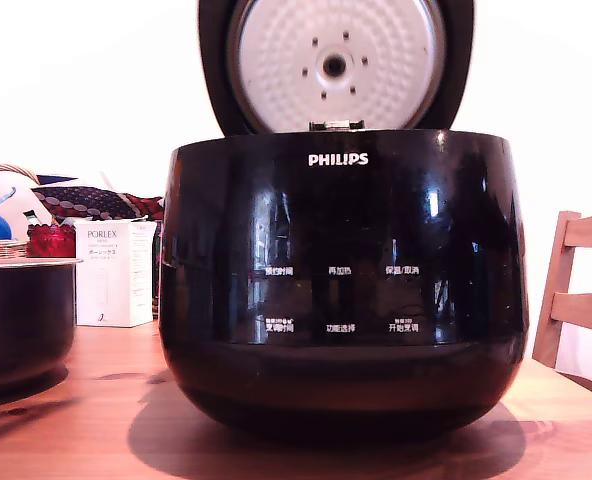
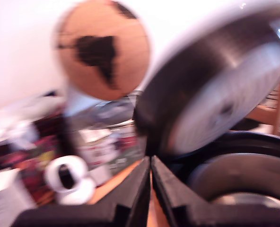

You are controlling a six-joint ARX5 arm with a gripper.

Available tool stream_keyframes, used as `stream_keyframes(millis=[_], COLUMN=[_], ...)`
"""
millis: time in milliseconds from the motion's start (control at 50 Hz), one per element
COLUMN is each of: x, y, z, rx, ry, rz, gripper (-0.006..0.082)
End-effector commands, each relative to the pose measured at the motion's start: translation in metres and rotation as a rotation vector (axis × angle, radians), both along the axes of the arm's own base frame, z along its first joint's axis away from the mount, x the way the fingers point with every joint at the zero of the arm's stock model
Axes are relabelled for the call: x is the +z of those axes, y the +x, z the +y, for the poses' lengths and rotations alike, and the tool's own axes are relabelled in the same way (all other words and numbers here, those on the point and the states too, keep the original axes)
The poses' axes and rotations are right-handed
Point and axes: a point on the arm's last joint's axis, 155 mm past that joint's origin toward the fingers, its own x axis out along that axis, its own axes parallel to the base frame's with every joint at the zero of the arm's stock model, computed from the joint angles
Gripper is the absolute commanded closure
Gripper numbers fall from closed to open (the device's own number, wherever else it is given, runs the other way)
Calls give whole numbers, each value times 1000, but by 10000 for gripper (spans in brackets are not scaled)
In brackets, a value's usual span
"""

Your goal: Open the rice cooker by pressing the large metal button on the top of its lid with medium force

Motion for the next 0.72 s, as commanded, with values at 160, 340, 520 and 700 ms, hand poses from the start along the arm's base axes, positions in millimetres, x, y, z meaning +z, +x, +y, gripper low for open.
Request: stream_keyframes(millis=[160,340,520,700], x=[-8,-3,4,10], y=[13,19,21,21], z=[45,77,105,116], rx=[148,249,337,369], ry=[10,11,2,-6], rz=[10,0,-22,-39], gripper=[788,788,788,788])
